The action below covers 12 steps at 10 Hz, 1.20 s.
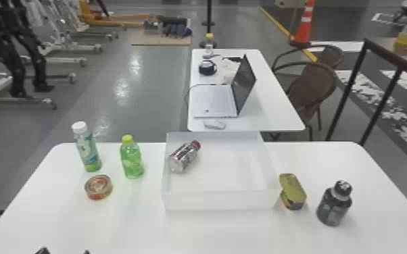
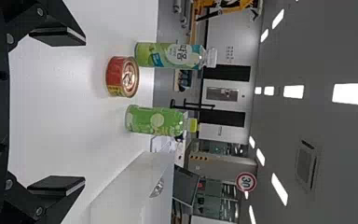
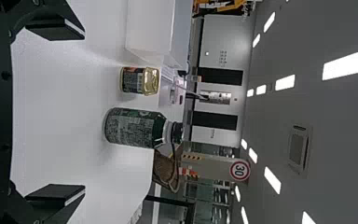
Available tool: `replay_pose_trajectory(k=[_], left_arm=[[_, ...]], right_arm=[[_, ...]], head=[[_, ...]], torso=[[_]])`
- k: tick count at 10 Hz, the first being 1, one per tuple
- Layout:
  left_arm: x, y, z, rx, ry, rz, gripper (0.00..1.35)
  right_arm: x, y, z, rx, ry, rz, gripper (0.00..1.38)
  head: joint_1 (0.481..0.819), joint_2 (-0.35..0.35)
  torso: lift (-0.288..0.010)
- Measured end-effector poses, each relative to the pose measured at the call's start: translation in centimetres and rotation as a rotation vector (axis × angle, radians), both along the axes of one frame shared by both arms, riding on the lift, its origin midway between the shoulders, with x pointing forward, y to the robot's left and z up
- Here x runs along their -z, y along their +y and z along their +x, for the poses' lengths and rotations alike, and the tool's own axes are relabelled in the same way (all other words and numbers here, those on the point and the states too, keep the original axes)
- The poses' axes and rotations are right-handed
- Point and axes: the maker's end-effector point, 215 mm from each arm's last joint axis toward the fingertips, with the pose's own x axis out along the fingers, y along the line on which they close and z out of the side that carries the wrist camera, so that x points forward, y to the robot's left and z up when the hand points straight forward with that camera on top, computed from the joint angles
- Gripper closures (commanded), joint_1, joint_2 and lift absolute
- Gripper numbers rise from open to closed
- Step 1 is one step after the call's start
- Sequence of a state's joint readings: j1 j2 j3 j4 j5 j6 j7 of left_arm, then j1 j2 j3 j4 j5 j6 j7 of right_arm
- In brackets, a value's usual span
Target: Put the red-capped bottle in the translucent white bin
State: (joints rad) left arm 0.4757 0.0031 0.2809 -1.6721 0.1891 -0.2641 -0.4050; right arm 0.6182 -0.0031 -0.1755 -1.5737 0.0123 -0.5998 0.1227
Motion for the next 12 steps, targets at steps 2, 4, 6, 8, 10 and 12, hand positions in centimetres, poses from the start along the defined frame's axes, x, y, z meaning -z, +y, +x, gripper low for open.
replay_pose_trajectory(k=[2,4,6,8,10,12], left_arm=[[0.08,-0.19,0.04,0.002,0.0,-0.007,0.24],[0.13,-0.35,0.14,0.003,-0.001,-0.014,0.24],[0.21,-0.53,0.18,0.004,0.0,-0.021,0.24],[0.31,-0.62,0.24,0.005,0.002,-0.026,0.24],[0.32,-0.71,0.32,0.006,0.002,-0.029,0.24],[0.35,-0.85,0.4,0.008,0.001,-0.033,0.23]], right_arm=[[0.03,0.01,-0.01,0.0,0.001,0.0,0.13],[0.06,0.02,-0.02,0.0,0.001,0.0,0.13],[0.06,0.02,-0.02,0.0,0.001,0.001,0.15],[0.05,0.01,-0.02,0.0,0.001,0.002,0.17],[0.02,0.01,0.07,0.001,-0.001,0.002,0.17],[0.03,-0.01,0.11,0.001,-0.001,0.002,0.17]], head=[[0.549,0.0],[0.549,0.0],[0.549,0.0],[0.549,0.0],[0.549,0.0],[0.549,0.0]], torso=[[-0.1],[-0.1],[-0.1],[-0.1],[-0.1],[-0.1]])
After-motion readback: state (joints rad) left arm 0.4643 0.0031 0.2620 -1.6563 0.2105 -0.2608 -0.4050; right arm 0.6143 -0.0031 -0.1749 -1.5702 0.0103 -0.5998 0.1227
